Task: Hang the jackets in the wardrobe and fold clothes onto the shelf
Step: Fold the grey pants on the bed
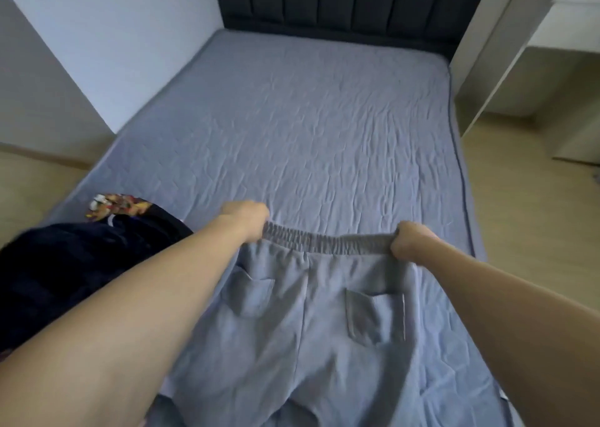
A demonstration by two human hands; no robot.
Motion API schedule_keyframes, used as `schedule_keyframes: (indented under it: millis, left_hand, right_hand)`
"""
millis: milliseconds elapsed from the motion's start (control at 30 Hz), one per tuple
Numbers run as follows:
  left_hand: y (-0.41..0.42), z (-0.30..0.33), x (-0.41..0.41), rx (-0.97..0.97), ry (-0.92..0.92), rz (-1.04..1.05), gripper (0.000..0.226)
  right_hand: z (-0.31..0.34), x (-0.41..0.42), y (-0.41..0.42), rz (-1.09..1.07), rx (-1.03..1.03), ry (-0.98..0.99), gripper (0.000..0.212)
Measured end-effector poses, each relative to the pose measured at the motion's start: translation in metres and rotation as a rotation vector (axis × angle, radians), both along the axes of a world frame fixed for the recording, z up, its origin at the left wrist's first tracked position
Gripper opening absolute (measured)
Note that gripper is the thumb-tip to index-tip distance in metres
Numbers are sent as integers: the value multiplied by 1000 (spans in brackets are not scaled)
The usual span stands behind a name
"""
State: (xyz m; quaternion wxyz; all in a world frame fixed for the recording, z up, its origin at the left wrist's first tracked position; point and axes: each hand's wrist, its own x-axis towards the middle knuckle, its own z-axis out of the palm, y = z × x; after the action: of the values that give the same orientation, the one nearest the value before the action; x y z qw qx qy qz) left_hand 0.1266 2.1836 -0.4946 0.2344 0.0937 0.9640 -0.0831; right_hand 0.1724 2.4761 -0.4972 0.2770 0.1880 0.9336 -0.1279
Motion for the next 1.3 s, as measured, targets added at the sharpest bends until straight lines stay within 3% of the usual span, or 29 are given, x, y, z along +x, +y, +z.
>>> schedule_keyframes:
  millis: [100, 233, 267, 367, 467, 600, 700, 800, 900, 967, 1067, 1100, 1167, 1233, 1300]
  left_hand:
    - [10, -159, -17, 86, 371, 98, 38]
    - [0, -340, -6, 127, 189, 504, 74]
    - [-5, -374, -4, 114, 212, 532, 77]
    - [-14, -424, -4, 91, 532, 480, 77]
    - [-17, -431, -14, 121, 674, 484, 72]
    - [-35, -409, 0, 136, 663, 522, 70]
    - [-60, -386, 36, 40, 521, 650, 80]
    - [-71, -344, 79, -8, 348, 666, 64]
    - [-34, -284, 97, 76, 214, 528, 46]
    - [24, -254, 106, 346, 138, 485, 20]
    - [133, -242, 141, 763, -192, 553, 13]
    - [165, -246, 154, 815, -386, 553, 17]
    - [211, -260, 170, 744, -709, 475, 29]
    - [234, -272, 168, 634, -652, 402, 30]
    - [240, -283, 148, 586, -362, 374, 19]
  right_hand:
    - [-154, -13, 5, 45, 135, 390, 50]
    - [-333, 5, -10, 340, 139, 320, 67]
    - [-364, 7, -8, 352, 130, 329, 69]
    - [-424, -8, 1, 305, 134, 577, 73]
    - [-441, -20, 5, 288, 135, 672, 74]
    - [-427, -16, 7, 287, 63, 623, 73]
    - [-411, 5, 21, 289, 11, 530, 70]
    - [-402, 44, 46, 322, -33, 473, 69]
    - [-390, 78, 74, 245, -291, 518, 58]
    - [-382, 96, 89, 5, -598, 608, 37]
    - [-373, 122, 107, -453, -1057, 620, 13]
    - [-371, 130, 113, -566, -1164, 608, 14]
    - [-369, 147, 123, -667, -1243, 566, 18]
    - [-368, 162, 132, -644, -1246, 507, 28]
    - [-367, 174, 138, -543, -1177, 402, 39]
